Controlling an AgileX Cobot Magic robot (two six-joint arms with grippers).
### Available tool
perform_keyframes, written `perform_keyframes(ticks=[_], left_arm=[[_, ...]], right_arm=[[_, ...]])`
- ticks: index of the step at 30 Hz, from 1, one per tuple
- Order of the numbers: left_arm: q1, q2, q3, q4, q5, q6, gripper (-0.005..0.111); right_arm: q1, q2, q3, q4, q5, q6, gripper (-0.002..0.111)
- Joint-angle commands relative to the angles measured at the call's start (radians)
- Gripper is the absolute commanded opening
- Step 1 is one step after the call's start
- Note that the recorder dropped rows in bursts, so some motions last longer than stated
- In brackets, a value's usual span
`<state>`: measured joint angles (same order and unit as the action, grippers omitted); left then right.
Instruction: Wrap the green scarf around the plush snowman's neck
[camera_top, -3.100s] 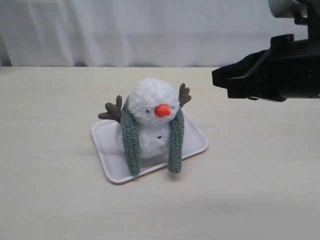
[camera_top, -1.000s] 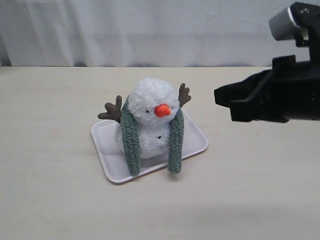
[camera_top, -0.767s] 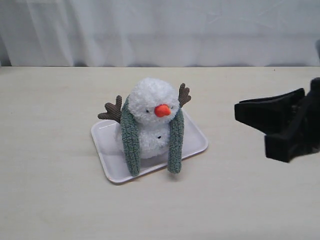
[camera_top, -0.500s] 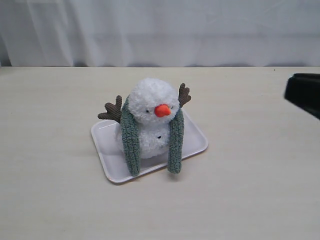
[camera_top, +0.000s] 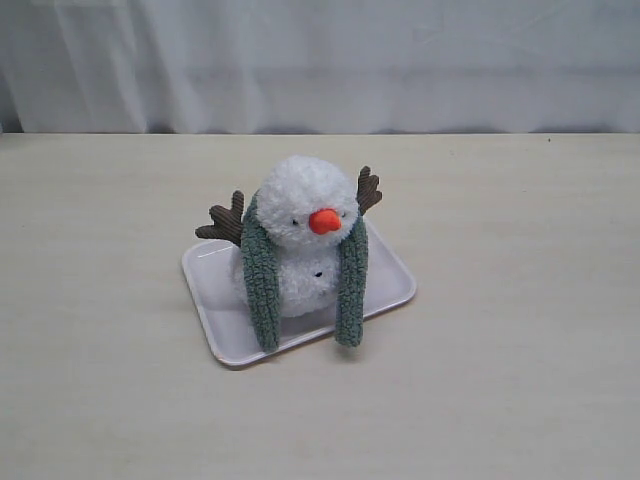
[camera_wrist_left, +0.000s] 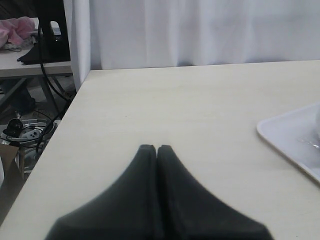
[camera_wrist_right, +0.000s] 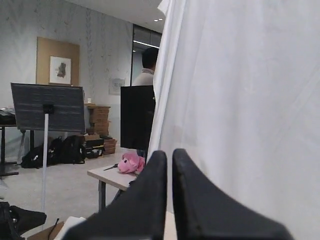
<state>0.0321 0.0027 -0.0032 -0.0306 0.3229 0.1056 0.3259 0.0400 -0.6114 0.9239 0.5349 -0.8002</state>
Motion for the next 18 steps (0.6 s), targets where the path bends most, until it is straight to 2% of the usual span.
perform_keyframes(ticks=[1, 12, 18], left_arm=[[0.001, -0.003, 0.003, -0.007, -0.003, 0.002, 0.000], [0.001, -0.003, 0.003, -0.007, -0.003, 0.002, 0.000], [0.001, -0.003, 0.003, -0.007, 0.000, 0.002, 0.000]], right_arm=[[-0.030, -0.040, 0.007, -0.086, -0.005, 0.000, 0.004], [-0.205, -0.040, 0.007, -0.574, -0.011, 0.004, 0.004], [-0.272, -0.040, 0.007, -0.946, -0.011, 0.004, 0.004]])
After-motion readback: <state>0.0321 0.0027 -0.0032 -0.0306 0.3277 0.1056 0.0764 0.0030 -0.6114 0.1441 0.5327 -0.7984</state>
